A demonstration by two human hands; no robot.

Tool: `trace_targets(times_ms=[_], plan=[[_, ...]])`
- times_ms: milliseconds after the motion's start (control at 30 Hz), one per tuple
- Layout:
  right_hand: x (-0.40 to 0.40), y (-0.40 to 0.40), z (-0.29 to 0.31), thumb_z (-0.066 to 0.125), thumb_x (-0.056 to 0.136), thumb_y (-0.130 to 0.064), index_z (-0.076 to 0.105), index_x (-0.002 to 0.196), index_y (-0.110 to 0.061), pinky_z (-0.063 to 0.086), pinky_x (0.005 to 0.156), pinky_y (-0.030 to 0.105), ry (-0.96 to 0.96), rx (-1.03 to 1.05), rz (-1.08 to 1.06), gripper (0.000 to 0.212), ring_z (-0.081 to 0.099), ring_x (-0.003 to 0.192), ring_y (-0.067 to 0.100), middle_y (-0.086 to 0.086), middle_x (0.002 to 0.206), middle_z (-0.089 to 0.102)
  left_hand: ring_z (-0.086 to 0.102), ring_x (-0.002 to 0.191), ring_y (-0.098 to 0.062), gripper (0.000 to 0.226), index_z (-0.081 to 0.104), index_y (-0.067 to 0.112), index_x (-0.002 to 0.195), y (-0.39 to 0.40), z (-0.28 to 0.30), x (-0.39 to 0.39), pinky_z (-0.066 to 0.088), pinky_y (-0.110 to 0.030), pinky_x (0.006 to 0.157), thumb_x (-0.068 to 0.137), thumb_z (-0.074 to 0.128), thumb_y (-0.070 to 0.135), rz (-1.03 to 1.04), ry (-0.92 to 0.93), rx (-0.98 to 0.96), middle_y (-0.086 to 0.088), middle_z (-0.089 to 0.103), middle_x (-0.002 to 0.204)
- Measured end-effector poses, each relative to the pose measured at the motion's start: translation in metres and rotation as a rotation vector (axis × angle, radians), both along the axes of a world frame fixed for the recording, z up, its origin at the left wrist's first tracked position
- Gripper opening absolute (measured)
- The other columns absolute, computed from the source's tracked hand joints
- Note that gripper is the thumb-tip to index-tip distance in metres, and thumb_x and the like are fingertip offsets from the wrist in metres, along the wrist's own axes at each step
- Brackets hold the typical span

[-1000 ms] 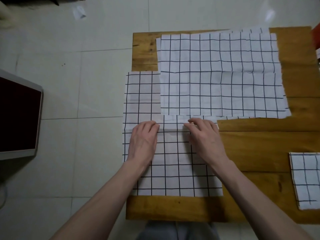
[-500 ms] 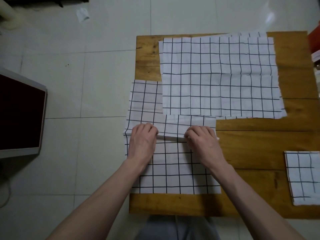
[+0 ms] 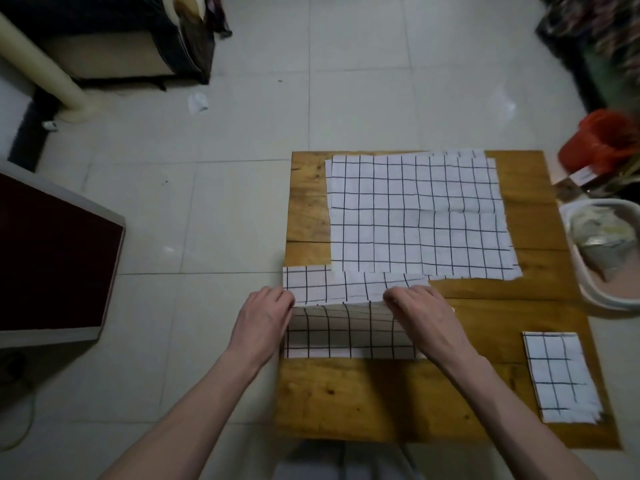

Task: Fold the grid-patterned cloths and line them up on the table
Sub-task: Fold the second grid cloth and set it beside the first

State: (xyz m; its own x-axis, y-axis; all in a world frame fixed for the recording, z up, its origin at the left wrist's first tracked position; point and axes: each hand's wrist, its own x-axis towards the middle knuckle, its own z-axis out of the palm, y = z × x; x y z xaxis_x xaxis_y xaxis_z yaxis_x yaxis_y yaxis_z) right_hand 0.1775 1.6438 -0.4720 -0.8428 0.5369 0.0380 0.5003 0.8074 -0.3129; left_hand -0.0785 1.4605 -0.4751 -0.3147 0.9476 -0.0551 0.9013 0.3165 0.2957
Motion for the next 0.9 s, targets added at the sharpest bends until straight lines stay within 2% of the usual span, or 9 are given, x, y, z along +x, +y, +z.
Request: trace_targets(times_ms=[67, 200, 367, 467, 600, 700, 767, 833, 900], plan=[[0.001, 0.011, 0.016, 0.068, 0.094, -0.014, 0.071, 0.115, -0.012, 0.060, 0.081, 0.043, -0.004, 0.028, 0.018, 0.021, 0.072, 0.081, 0.022, 0.007, 0.095, 0.078, 0.058, 0.075, -0.021, 0.010, 0.065, 0.017, 0.092, 0.009, 0.020, -0.009, 0.048, -0.033, 0.064, 0.091, 0.074, 0.014, -0.022, 0.012, 0.025, -0.001, 0.065, 0.087], [0.001, 0.035, 0.042, 0.081, 0.085, -0.003, 0.072, 0.122, -0.011, 0.062, 0.082, 0.043, -0.024, 0.078, 0.018, 0.039, 0.075, 0.086, 0.024, 0.008, 0.099, 0.080, 0.063, 0.063, -0.021, 0.004, 0.071, 0.018, 0.094, 0.032, 0.057, -0.025, 0.053, -0.032, 0.055, 0.094, 0.075, 0.019, -0.063, 0.026, 0.066, 0.000, 0.070, 0.077], [-0.003, 0.067, 0.072, 0.076, 0.092, -0.008, 0.074, 0.116, -0.011, 0.061, 0.075, 0.045, 0.008, 0.160, -0.020, 0.024, 0.073, 0.079, 0.028, 0.009, 0.093, 0.079, 0.067, 0.058, -0.023, 0.008, 0.074, 0.014, 0.099, 0.054, 0.088, -0.042, 0.053, -0.032, 0.050, 0.091, 0.077, 0.015, -0.139, 0.111, 0.194, -0.004, 0.073, 0.073], [-0.003, 0.077, 0.085, 0.073, 0.094, -0.011, 0.075, 0.115, -0.009, 0.060, 0.078, 0.044, 0.050, 0.202, -0.084, 0.021, 0.074, 0.084, 0.030, 0.011, 0.095, 0.079, 0.069, 0.060, -0.026, 0.012, 0.075, 0.011, 0.105, 0.061, 0.091, -0.051, 0.056, -0.034, 0.049, 0.094, 0.074, 0.014, -0.149, 0.147, 0.265, -0.007, 0.075, 0.076], [0.004, 0.075, 0.086, 0.072, 0.093, -0.006, 0.073, 0.114, -0.007, 0.057, 0.082, 0.045, 0.116, 0.230, -0.151, 0.021, 0.073, 0.088, 0.031, 0.012, 0.098, 0.078, 0.077, 0.075, -0.025, 0.024, 0.077, 0.010, 0.115, 0.058, 0.083, -0.049, 0.063, -0.036, 0.060, 0.091, 0.077, 0.009, -0.187, 0.177, 0.306, -0.007, 0.080, 0.094], [0.014, 0.064, 0.076, 0.065, 0.098, -0.008, 0.070, 0.115, -0.007, 0.056, 0.086, 0.047, 0.118, 0.198, -0.162, 0.017, 0.071, 0.093, 0.030, 0.011, 0.103, 0.076, 0.079, 0.087, -0.024, 0.023, 0.077, 0.011, 0.116, 0.049, 0.069, -0.044, 0.064, -0.038, 0.067, 0.099, 0.062, 0.012, -0.222, 0.191, 0.334, -0.006, 0.080, 0.105], [0.021, 0.054, 0.065, 0.065, 0.099, -0.009, 0.070, 0.113, -0.007, 0.057, 0.087, 0.046, 0.111, 0.193, -0.171, 0.015, 0.071, 0.095, 0.031, 0.011, 0.107, 0.076, 0.079, 0.091, -0.024, 0.027, 0.079, 0.012, 0.114, 0.041, 0.056, -0.039, 0.065, -0.038, 0.070, 0.097, 0.059, 0.013, -0.227, 0.178, 0.332, -0.006, 0.080, 0.109], [0.028, 0.043, 0.053, 0.066, 0.098, -0.009, 0.070, 0.112, -0.007, 0.057, 0.090, 0.044, 0.098, 0.184, -0.190, 0.015, 0.072, 0.100, 0.030, 0.012, 0.112, 0.076, 0.078, 0.094, -0.023, 0.026, 0.080, 0.013, 0.113, 0.032, 0.041, -0.032, 0.064, -0.038, 0.074, 0.089, 0.073, 0.004, -0.219, 0.158, 0.332, -0.005, 0.079, 0.111], [0.034, 0.031, 0.040, 0.067, 0.098, -0.009, 0.071, 0.113, -0.006, 0.057, 0.091, 0.043, 0.077, 0.178, -0.223, 0.016, 0.072, 0.104, 0.031, 0.014, 0.115, 0.075, 0.078, 0.097, -0.023, 0.040, 0.080, 0.012, 0.113, 0.024, 0.026, -0.024, 0.063, -0.037, 0.079, 0.078, 0.085, -0.004, -0.213, 0.114, 0.305, -0.006, 0.079, 0.114]])
